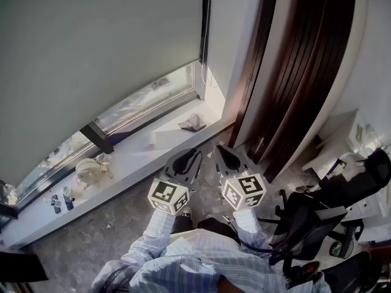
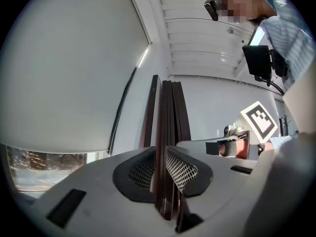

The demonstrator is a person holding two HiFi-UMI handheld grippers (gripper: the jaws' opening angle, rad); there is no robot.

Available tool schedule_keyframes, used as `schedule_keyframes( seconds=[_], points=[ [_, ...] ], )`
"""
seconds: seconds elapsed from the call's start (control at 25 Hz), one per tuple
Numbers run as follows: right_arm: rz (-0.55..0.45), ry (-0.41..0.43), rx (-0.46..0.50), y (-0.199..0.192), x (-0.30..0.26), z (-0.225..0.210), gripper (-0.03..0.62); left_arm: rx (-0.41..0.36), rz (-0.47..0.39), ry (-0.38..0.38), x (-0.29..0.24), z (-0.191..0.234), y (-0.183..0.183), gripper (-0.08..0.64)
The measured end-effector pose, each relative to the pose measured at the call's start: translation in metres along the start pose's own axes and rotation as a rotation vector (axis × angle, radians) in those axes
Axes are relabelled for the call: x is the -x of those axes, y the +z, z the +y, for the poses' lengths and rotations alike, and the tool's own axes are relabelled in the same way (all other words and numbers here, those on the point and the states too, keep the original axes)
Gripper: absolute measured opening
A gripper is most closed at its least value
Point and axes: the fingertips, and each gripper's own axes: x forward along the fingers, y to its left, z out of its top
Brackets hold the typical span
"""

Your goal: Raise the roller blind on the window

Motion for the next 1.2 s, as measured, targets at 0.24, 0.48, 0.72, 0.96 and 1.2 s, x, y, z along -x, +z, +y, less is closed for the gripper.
schedule_keyframes(
  seconds=[0.24, 0.48, 0.72, 0.96, 1.2],
  points=[
    [0.014, -0.003, -0.003, -0.006, 0.008, -0.006, 0.005, 0.011, 0.008, 0.011, -0.002, -0.006, -0.006, 0.063],
    [0.023, 0.0, -0.001, -0.01, 0.019, -0.02, 0.005, 0.023, 0.005, 0.037, -0.011, -0.012, -0.012, 0.063],
    [0.002, 0.025, -0.063, -0.015, 0.031, -0.039, 0.005, 0.023, 0.016, 0.038, -0.023, -0.025, -0.023, 0.063],
    [0.014, 0.018, -0.048, -0.02, 0.024, -0.054, 0.005, 0.043, 0.053, 0.009, -0.038, -0.028, -0.036, 0.063],
    [0.026, 0.003, -0.053, -0.017, -0.016, -0.075, 0.005, 0.08, 0.038, -0.008, -0.072, 0.01, -0.034, 0.063]
  ],
)
